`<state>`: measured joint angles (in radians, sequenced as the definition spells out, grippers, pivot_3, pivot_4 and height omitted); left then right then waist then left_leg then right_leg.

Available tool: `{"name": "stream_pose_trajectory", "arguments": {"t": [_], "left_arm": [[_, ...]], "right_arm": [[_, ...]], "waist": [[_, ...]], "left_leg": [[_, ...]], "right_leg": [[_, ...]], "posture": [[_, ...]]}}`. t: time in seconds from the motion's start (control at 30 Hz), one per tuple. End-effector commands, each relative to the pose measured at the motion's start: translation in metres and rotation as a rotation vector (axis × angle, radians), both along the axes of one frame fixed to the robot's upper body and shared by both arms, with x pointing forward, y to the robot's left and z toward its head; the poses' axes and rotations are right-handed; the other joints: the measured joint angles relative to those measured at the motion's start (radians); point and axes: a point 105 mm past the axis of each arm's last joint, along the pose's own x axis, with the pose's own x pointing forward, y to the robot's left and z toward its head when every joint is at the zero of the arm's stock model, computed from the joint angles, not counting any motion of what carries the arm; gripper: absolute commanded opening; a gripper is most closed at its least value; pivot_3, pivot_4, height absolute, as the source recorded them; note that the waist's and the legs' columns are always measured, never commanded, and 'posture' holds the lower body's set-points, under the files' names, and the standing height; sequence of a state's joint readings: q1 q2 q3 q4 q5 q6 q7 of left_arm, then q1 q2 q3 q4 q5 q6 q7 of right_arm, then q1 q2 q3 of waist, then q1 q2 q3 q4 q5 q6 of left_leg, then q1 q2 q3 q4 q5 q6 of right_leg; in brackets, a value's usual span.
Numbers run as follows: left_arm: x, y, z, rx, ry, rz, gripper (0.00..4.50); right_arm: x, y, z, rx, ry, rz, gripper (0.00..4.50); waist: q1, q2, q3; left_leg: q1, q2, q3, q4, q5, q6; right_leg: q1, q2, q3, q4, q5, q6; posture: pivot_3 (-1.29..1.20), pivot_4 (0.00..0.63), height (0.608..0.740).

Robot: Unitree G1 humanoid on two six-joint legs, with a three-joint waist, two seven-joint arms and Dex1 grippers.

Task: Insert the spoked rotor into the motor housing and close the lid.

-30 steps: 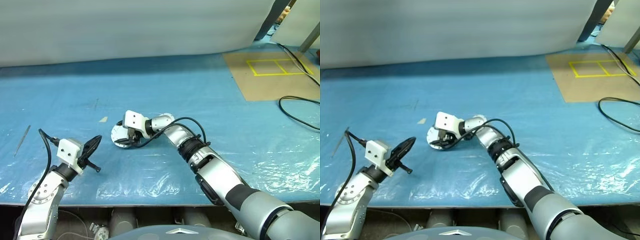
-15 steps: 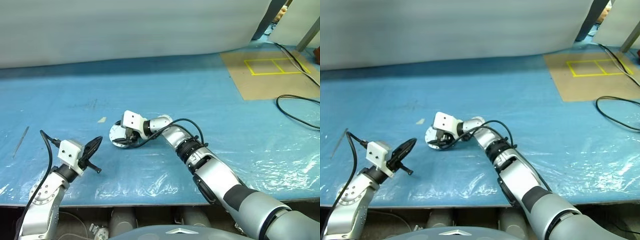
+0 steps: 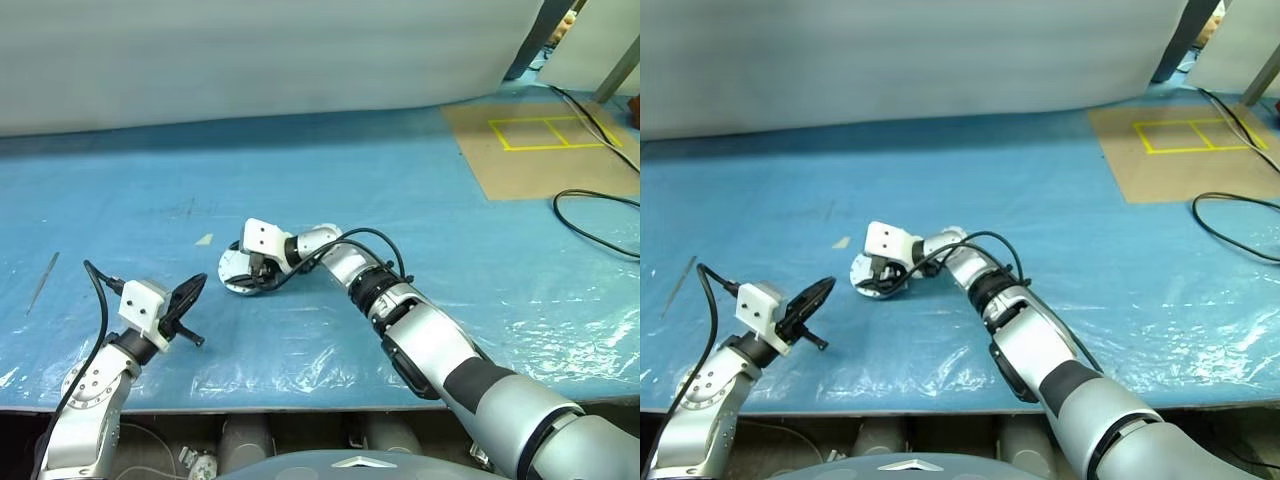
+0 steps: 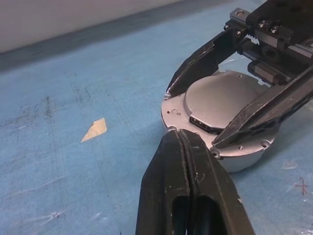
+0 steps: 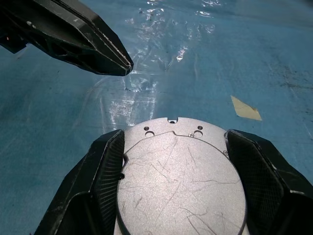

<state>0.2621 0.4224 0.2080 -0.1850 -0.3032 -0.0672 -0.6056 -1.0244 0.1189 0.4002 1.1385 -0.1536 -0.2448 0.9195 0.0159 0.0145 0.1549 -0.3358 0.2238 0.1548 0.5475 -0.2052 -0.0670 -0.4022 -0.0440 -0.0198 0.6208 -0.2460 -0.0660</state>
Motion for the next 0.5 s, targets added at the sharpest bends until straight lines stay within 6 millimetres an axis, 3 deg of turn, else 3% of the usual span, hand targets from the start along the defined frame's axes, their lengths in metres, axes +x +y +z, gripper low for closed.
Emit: {"name": "stream_pose_trajectory", "arguments": {"t": [0.03,0.5], "left_arm": [[-0.002,0.001,0.01,0.016,-0.036,-0.002,0.0],[-0.003,0.002,0.006,0.013,-0.024,0.003,0.0]], "right_arm": [[-0.004,-0.014,-0.031,-0.127,0.068,-0.011,3.01],[-0.014,-0.021,-0.043,-0.217,0.099,0.065,3.01]], "waist": [[0.0,0.0,0.0],[0.0,0.0,0.0]], "left_leg": [[0.0,0.0,0.0,0.0,0.0,0.0],[-0.002,0.0,0.001,0.0,0.0,0.0]], "right_leg": [[0.0,0.0,0.0,0.0,0.0,0.0],[-0.001,0.0,0.0,-0.003,-0.001,-0.002]], "posture": [[0.0,0.15,0.74],[0.0,0.15,0.74]]}}
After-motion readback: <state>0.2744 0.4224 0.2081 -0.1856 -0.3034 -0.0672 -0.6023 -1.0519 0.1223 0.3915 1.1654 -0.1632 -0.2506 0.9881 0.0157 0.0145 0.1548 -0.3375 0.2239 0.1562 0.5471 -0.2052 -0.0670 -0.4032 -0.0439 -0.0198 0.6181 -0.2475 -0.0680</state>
